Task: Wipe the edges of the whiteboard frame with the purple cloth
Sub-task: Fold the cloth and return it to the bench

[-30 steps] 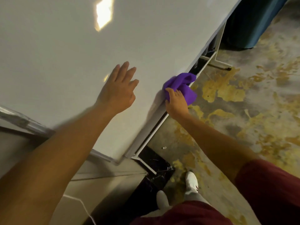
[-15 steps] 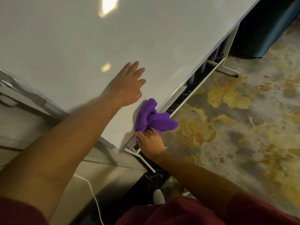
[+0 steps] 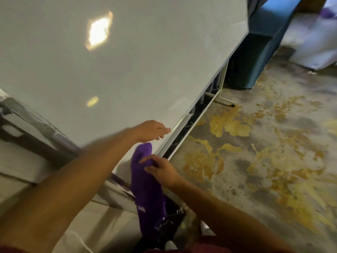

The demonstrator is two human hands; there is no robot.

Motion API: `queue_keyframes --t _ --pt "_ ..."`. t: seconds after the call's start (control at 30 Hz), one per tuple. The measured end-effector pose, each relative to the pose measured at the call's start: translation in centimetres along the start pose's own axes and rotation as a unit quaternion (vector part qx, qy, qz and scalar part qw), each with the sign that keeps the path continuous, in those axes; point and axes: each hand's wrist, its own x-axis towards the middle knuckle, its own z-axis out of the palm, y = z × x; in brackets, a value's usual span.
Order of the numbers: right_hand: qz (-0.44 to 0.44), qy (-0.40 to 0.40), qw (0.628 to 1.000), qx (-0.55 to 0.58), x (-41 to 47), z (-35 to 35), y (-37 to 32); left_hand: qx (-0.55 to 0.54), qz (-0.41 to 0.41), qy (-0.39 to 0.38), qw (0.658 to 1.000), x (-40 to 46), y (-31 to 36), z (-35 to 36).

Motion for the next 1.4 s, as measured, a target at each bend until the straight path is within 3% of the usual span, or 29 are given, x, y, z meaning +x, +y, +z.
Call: queue_keyframes --t 0.1,0.2,0.27,0.5,0.63,0.73,1.0,1.2,1.33,1.4 --pt "-0.023 0.083 0.995 0.052 0.9 -8.1 -3.9 -0.189 0.024 -0.011 0.982 0.6 2.9 1.9" --pt "-0.070 0.135 0.987 0.050 1.2 -16.1 -5.9 -0.310 0.051 -0.025 0.949 2.4 5.5 2.6" --pt "-0.081 0.142 0.987 0.009 1.3 -21.5 -6.4 -0.333 0.068 -0.035 0.940 4.9 7.9 2.9" --pt "-0.018 0.091 0.971 -0.219 2.6 -40.7 -5.0 -0.257 0.150 0.043 0.954 17.6 19.1 2.1" --pt "-0.009 0.191 0.910 -0.369 3.6 -51.8 -3.7 -0.257 0.192 0.059 0.945 25.2 27.3 1.1" --pt "0.000 0.256 0.880 -0.400 4.5 -59.9 -4.0 -0.218 0.222 0.049 0.949 31.2 33.1 0.1" --pt "0.076 0.335 0.850 -0.400 10.6 -78.7 -1.3 -0.097 0.279 0.100 0.950 49.8 44.4 -1.8" --pt "0.118 0.318 0.904 -0.262 17.0 -92.5 1.0 -0.028 0.306 0.052 0.950 66.8 51.9 -4.1" --pt "0.080 0.345 0.909 -0.220 21.8 -101.0 -0.8 0.038 0.267 0.197 0.943 77.7 58.7 -5.9" --pt "0.063 0.344 0.911 -0.217 24.5 -105.1 -1.2 -0.016 0.258 0.171 0.951 82.3 62.2 -6.2"
